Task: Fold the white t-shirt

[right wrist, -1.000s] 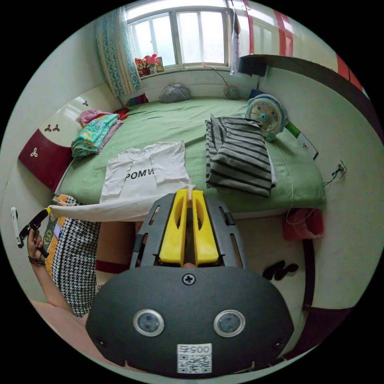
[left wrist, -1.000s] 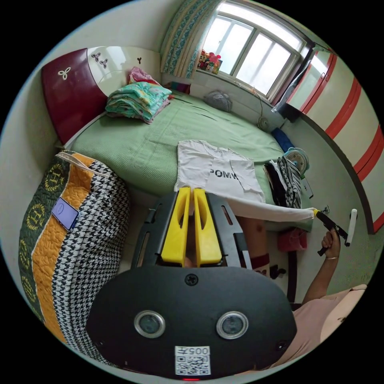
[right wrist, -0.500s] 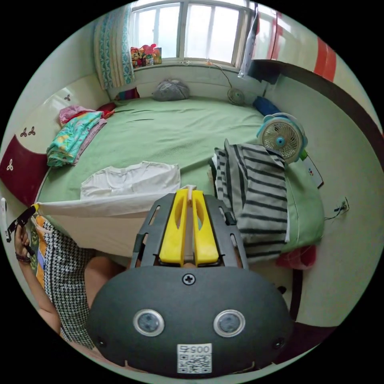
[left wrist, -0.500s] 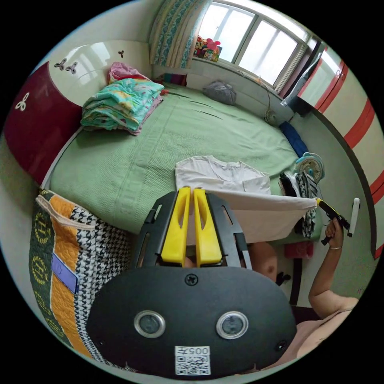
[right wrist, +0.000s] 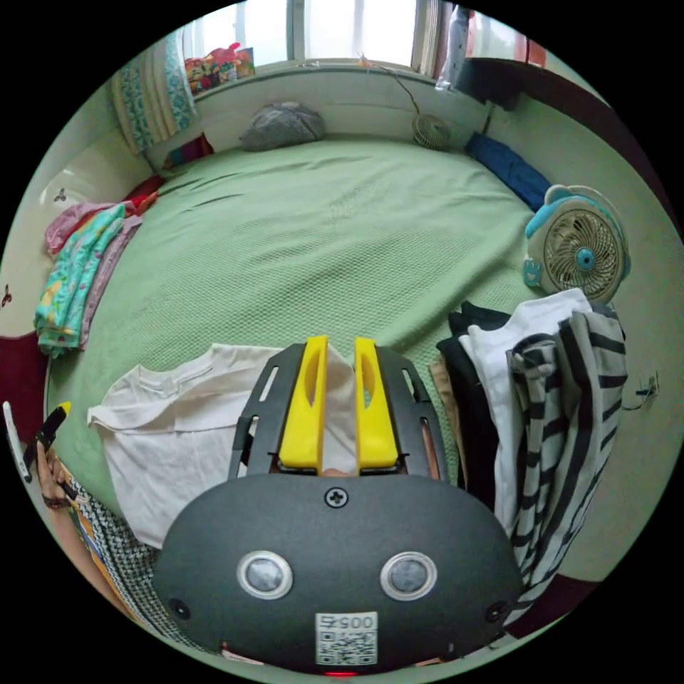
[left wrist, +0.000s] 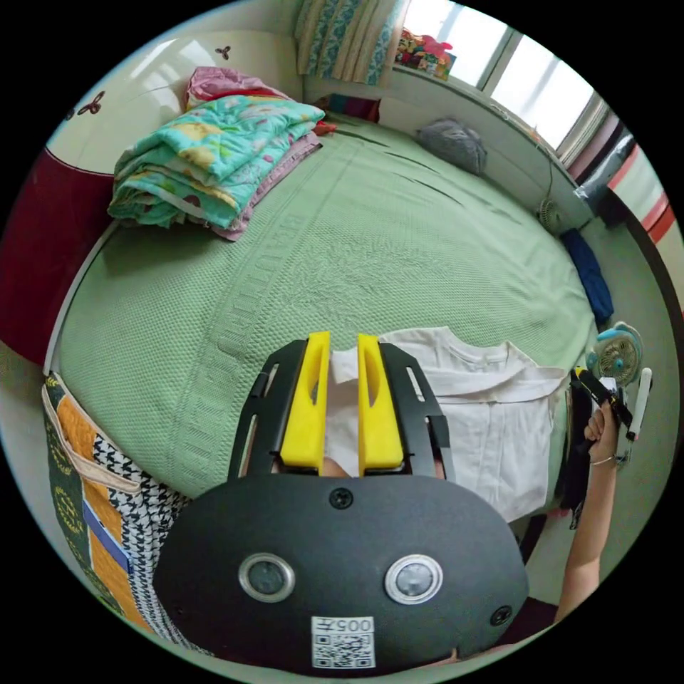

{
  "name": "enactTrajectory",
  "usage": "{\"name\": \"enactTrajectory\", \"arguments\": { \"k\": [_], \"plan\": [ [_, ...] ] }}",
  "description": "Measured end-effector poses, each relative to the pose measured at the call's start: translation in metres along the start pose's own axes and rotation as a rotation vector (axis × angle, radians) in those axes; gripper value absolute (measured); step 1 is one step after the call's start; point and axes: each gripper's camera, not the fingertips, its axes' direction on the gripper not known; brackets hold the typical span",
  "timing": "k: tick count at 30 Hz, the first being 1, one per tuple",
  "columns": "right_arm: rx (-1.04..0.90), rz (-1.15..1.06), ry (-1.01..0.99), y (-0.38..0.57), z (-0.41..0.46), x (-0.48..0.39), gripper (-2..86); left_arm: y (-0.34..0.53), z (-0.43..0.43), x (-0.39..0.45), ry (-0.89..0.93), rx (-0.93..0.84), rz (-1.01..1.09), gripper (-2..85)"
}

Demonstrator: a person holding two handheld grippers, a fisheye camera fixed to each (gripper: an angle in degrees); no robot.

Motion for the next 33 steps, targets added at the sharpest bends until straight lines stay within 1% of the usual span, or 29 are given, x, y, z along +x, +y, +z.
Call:
{"name": "enactTrajectory", "arguments": {
  "k": [3,7,11,13,15,17,19,21,24,28,33],
  "plan": [
    [-0.005,-0.05,-0.042,0.025,-0.007,0.011,6.9,0.013,0.006,0.002,0.03,-0.018,0.066,8.0],
    [-0.065,-0.124,-0.107,0.08,-0.009,0.027,8.5,0.049,0.028,0.002,0.082,-0.106,0.112,9.5],
    [-0.154,-0.158,-0.058,0.125,0.001,0.035,10.5,0.077,0.056,0.009,0.098,-0.182,0.136,10.8],
    [-0.163,-0.16,-0.027,0.136,0.007,0.036,10.5,0.088,0.073,0.017,0.057,-0.2,0.162,11.2],
    [-0.2,-0.151,-0.033,0.141,0.018,0.037,9.7,0.09,0.086,0.022,0.038,-0.22,0.172,11.1],
    [-0.226,-0.144,-0.067,0.144,0.029,0.037,6.6,0.087,0.096,0.026,-0.021,-0.206,0.165,9.8],
    [-0.195,-0.137,-0.056,0.145,0.032,0.038,1.7,0.08,0.108,0.031,-0.113,-0.196,0.17,5.3],
    [-0.185,-0.118,-0.077,0.144,0.032,0.04,-0.6,0.073,0.113,0.033,-0.102,-0.202,0.151,3.1],
    [-0.172,-0.127,-0.085,0.143,0.028,0.043,-1.2,0.066,0.119,0.035,-0.103,-0.212,0.131,1.2],
    [-0.165,-0.181,-0.048,0.145,0.026,0.044,-1.3,0.064,0.135,0.04,-0.127,-0.241,0.154,0.2],
    [-0.211,-0.179,-0.03,0.142,0.042,0.045,0.0,0.057,0.144,0.036,-0.151,-0.23,0.11,0.2]
  ]
}}
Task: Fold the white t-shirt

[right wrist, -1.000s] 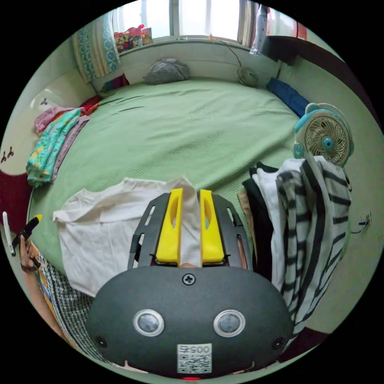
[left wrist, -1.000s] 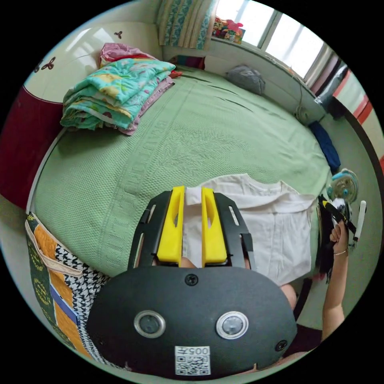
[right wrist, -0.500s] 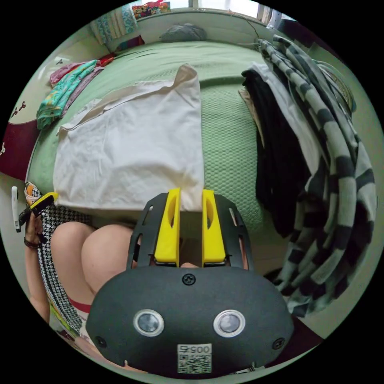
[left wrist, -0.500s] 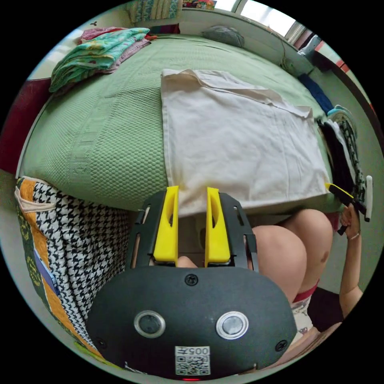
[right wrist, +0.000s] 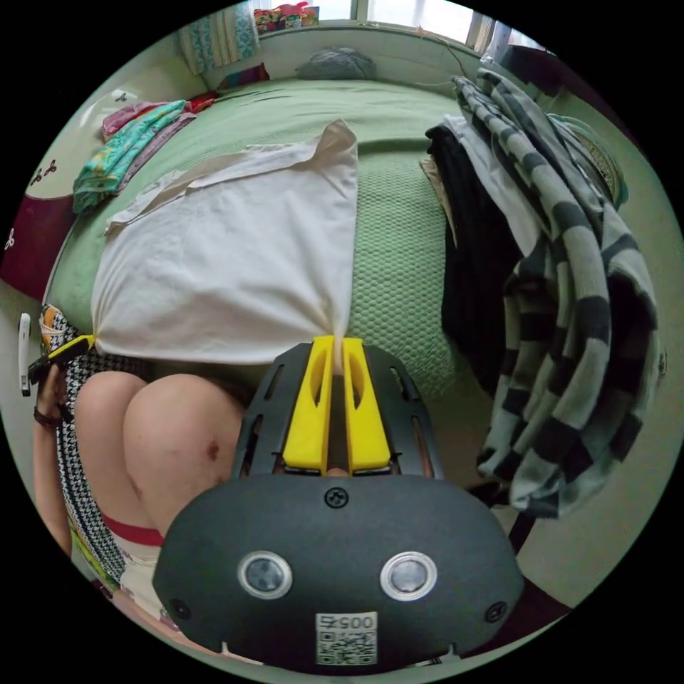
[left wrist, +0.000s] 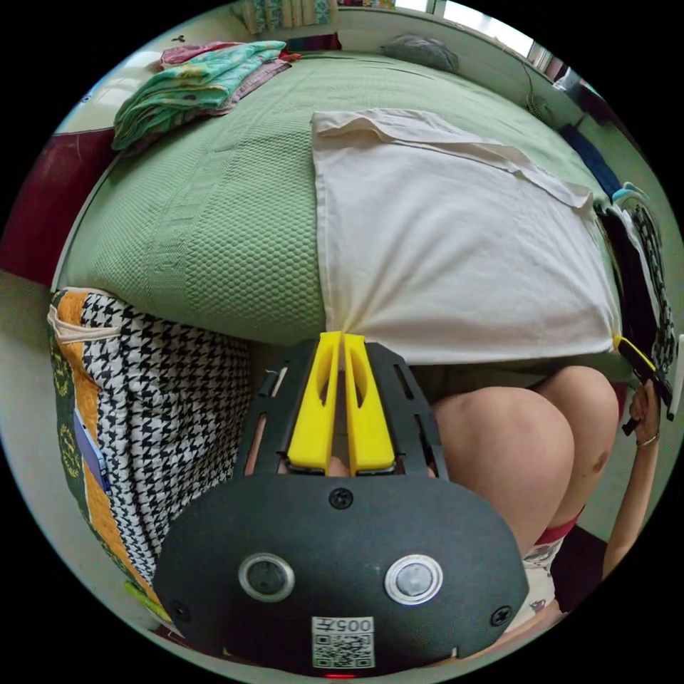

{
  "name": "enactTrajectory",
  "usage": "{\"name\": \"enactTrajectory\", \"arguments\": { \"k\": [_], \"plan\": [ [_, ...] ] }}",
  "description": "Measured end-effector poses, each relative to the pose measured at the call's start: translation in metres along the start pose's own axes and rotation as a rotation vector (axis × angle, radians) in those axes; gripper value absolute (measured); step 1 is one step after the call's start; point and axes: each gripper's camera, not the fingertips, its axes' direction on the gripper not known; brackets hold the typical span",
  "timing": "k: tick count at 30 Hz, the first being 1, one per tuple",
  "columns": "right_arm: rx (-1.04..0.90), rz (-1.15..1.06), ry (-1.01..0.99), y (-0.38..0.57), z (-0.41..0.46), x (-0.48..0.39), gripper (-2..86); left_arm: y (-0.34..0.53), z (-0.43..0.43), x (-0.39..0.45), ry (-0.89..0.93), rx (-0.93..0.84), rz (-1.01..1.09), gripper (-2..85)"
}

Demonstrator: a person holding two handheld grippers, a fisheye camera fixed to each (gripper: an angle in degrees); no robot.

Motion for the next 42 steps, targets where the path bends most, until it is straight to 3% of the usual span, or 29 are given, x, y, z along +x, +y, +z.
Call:
{"name": "enactTrajectory", "arguments": {
  "k": [5,11,25,42],
  "plan": [
    [0.164,-0.052,0.003,0.0,-0.04,0.001,4.9,-0.008,-0.021,-0.01,-0.013,0.122,0.005,3.6],
    [0.265,-0.138,-0.061,-0.052,-0.04,-0.032,6.1,-0.065,-0.027,0.014,0.128,0.211,0.071,8.8],
    [0.176,-0.227,0.051,-0.158,0.03,-0.066,5.2,-0.176,0.033,0.076,0.136,0.17,0.172,8.8],
    [0.207,-0.002,-0.097,-0.201,-0.006,-0.034,4.5,-0.21,0.029,0.1,0.091,0.265,0.084,8.5]
  ]
}}
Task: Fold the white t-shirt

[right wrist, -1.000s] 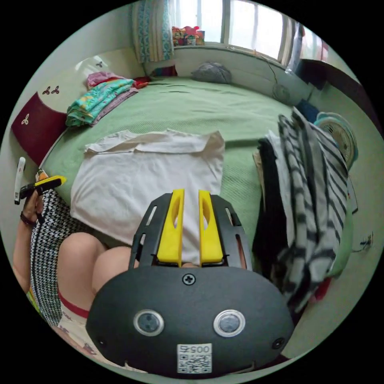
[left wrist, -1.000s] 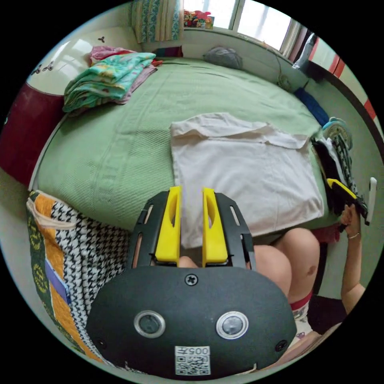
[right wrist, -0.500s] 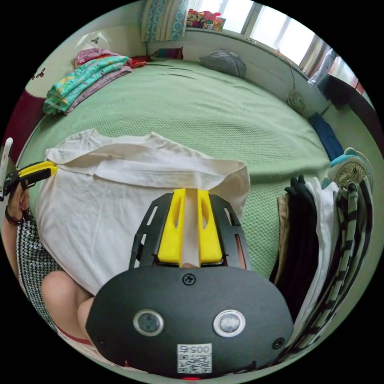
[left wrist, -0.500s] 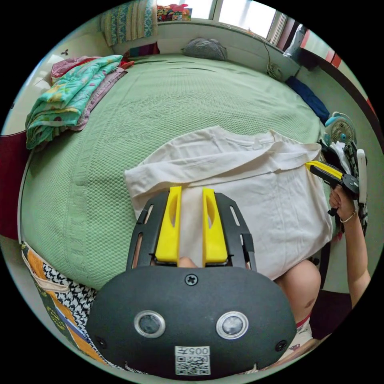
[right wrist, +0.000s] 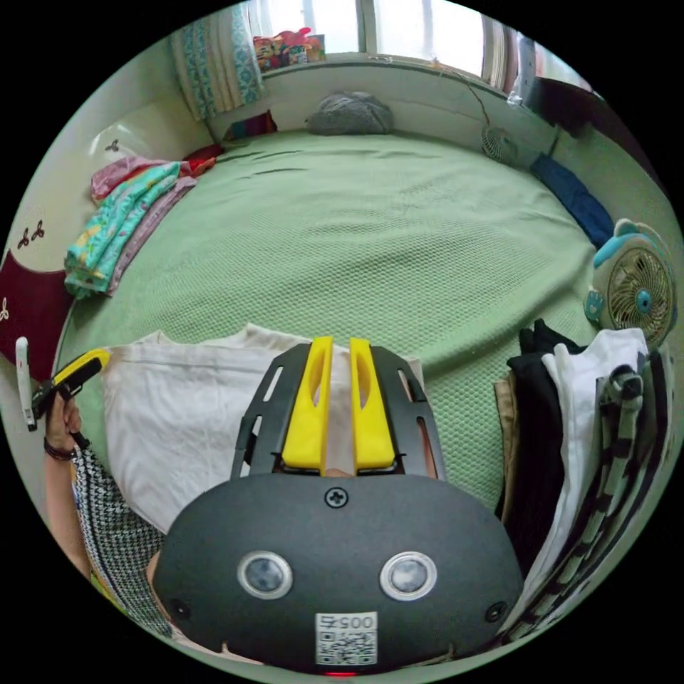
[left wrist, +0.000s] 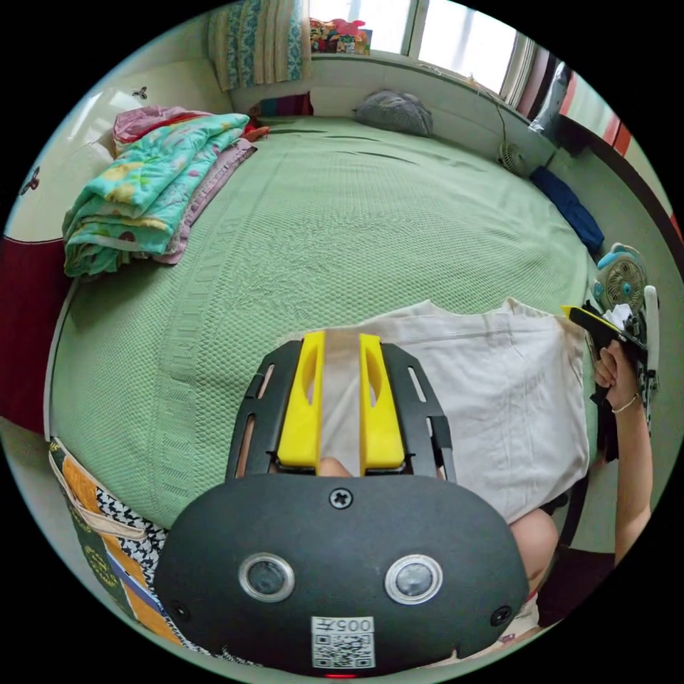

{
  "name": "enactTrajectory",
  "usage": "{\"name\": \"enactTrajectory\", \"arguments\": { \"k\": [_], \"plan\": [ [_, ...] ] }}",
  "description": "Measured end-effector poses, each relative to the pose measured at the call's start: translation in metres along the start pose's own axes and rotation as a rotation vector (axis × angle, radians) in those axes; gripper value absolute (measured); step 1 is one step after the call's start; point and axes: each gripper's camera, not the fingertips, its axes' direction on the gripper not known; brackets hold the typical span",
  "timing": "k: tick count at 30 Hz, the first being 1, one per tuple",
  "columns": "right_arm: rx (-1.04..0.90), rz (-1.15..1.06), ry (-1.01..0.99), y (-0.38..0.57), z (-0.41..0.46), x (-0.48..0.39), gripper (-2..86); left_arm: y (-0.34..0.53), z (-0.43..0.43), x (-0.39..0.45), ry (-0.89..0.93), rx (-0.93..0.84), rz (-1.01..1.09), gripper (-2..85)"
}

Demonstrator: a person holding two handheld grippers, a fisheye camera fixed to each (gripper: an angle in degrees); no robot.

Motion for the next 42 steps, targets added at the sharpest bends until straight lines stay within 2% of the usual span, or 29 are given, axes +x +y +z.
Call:
{"name": "enactTrajectory", "arguments": {
  "k": [5,11,23,31,35,42],
  "plan": [
    [0.006,-0.06,0.075,0.047,-0.04,0.004,4.3,0.021,-0.014,0.016,0.012,0.0,0.014,8.6],
    [0.004,-0.077,0.118,0.104,-0.091,0.017,3.9,0.057,-0.038,0.073,0.006,0.045,0.119,8.7],
    [0.042,-0.073,0.05,0.165,-0.188,0.046,4.1,0.128,-0.034,0.235,0.243,-0.072,0.318,9.7],
    [0.106,-0.003,-0.014,0.184,-0.227,0.083,5.9,0.18,-0.023,0.361,0.396,-0.147,0.554,11.1],
    [0.106,-0.008,-0.022,0.185,-0.234,0.09,5.9,0.195,-0.005,0.397,0.387,-0.174,0.57,11.4],
    [0.111,-0.046,-0.04,0.179,-0.236,0.091,5.1,0.214,0.032,0.432,0.222,-0.207,0.545,12.3]
  ]
}}
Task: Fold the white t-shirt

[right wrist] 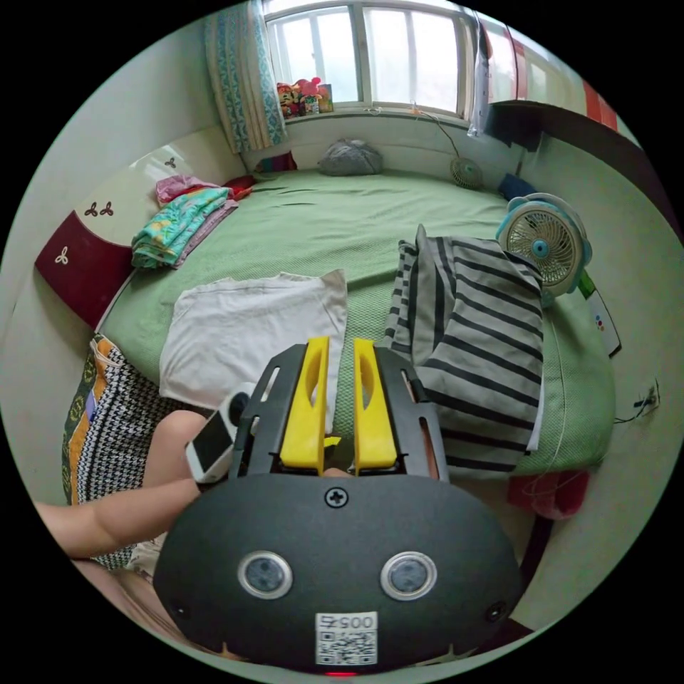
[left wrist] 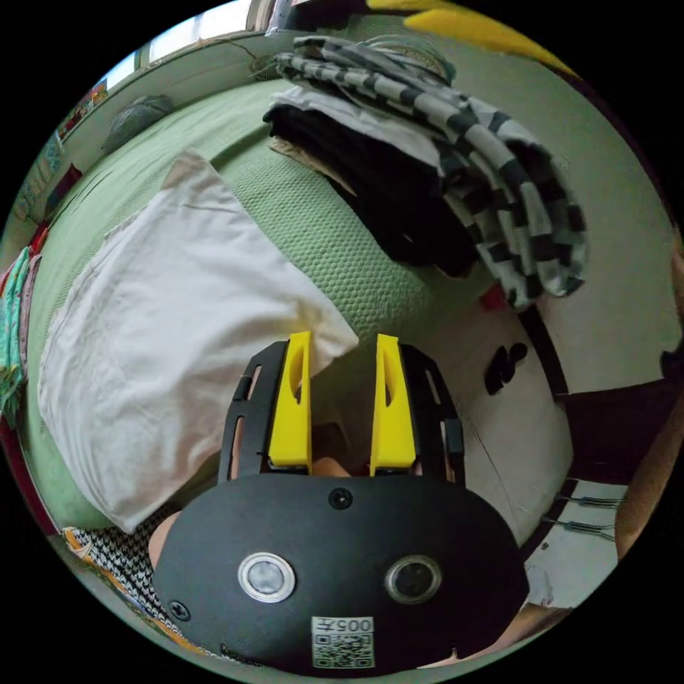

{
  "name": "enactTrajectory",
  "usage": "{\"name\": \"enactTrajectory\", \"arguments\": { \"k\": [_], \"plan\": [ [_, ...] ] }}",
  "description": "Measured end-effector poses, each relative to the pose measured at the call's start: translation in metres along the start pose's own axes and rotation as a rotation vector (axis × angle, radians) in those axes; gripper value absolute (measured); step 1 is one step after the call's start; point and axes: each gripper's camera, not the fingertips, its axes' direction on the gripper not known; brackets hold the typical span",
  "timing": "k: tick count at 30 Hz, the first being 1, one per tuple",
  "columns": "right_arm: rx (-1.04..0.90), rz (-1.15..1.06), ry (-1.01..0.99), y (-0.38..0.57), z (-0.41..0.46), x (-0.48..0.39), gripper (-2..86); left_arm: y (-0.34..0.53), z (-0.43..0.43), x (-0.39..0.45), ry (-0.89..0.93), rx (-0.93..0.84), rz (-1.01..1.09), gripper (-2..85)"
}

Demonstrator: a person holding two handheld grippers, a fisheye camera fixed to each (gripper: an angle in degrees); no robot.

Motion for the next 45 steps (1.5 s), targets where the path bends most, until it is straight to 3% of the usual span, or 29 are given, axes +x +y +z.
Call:
{"name": "enactTrajectory", "arguments": {
  "k": [5,7,16,29,39,45],
  "plan": [
    [-0.035,-0.025,0.012,-0.013,0.014,0.002,4.6,0.002,0.0,-0.009,0.016,-0.025,-0.059,6.8],
    [-0.045,-0.028,0.013,-0.02,0.019,0.003,4.7,0.007,-0.008,-0.022,0.11,-0.033,-0.069,4.9],
    [-0.137,0.004,-0.042,-0.101,0.069,0.01,8.4,0.055,-0.075,-0.062,0.171,0.134,-0.101,4.3],
    [-0.399,0.225,-0.175,-0.197,0.204,0.026,7.2,0.103,-0.1,-0.106,0.203,0.159,-0.121,4.3],
    [-0.409,0.327,-0.18,-0.226,0.251,0.03,3.1,0.136,-0.113,-0.132,0.236,0.155,-0.11,4.2],
    [-0.357,0.256,-0.137,-0.236,0.244,0.002,0.3,0.162,-0.126,-0.149,0.253,0.171,-0.127,3.9]
  ]
}}
